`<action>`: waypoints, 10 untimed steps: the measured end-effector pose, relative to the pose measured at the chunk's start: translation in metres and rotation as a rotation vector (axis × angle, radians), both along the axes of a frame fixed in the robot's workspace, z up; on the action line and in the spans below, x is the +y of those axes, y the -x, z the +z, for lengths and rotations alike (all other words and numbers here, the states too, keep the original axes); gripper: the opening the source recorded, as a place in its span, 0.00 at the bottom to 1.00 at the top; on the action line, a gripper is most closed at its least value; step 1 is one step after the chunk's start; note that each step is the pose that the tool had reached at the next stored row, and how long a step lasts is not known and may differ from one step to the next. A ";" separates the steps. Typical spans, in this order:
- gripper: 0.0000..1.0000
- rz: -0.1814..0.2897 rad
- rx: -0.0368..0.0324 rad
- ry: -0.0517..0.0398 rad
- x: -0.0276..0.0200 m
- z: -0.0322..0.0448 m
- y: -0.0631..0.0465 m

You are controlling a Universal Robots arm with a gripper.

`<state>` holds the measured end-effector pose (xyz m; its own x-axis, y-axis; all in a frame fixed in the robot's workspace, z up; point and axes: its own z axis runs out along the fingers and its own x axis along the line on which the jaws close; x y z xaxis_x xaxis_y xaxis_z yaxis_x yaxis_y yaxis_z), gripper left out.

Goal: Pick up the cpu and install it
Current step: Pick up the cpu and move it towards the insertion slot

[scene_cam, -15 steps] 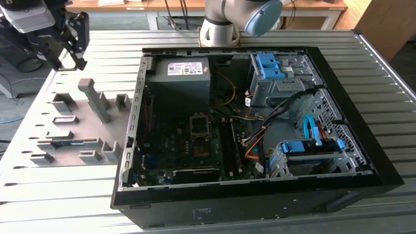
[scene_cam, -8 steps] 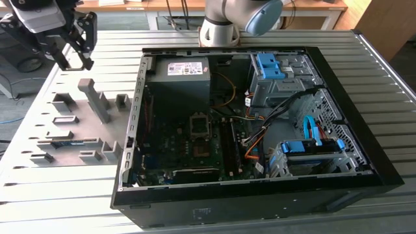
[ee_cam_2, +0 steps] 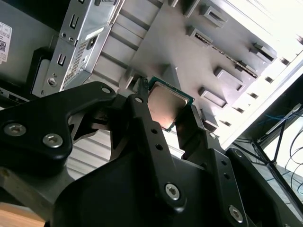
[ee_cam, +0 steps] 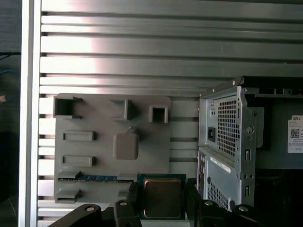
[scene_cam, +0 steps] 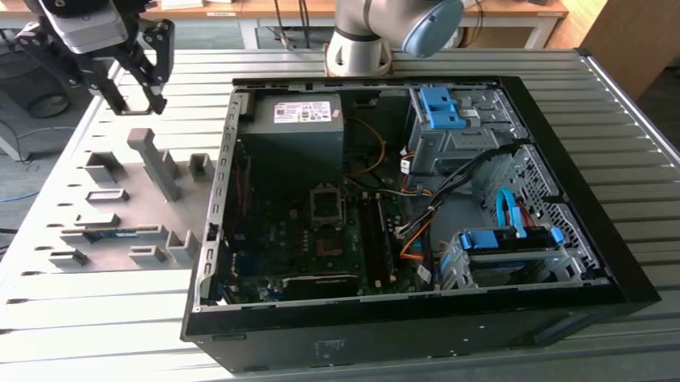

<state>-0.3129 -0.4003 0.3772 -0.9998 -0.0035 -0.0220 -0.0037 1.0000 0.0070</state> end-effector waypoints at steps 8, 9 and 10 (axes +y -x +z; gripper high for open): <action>0.47 0.000 0.0000 0.0000 0.0000 -0.0001 -0.017; 0.47 0.000 0.0000 0.0000 0.0000 -0.0001 -0.018; 0.47 0.000 0.0001 0.0000 0.0000 -0.0001 -0.020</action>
<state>-0.2926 -0.4003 0.3771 -0.9998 -0.0035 -0.0219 -0.0037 1.0000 0.0069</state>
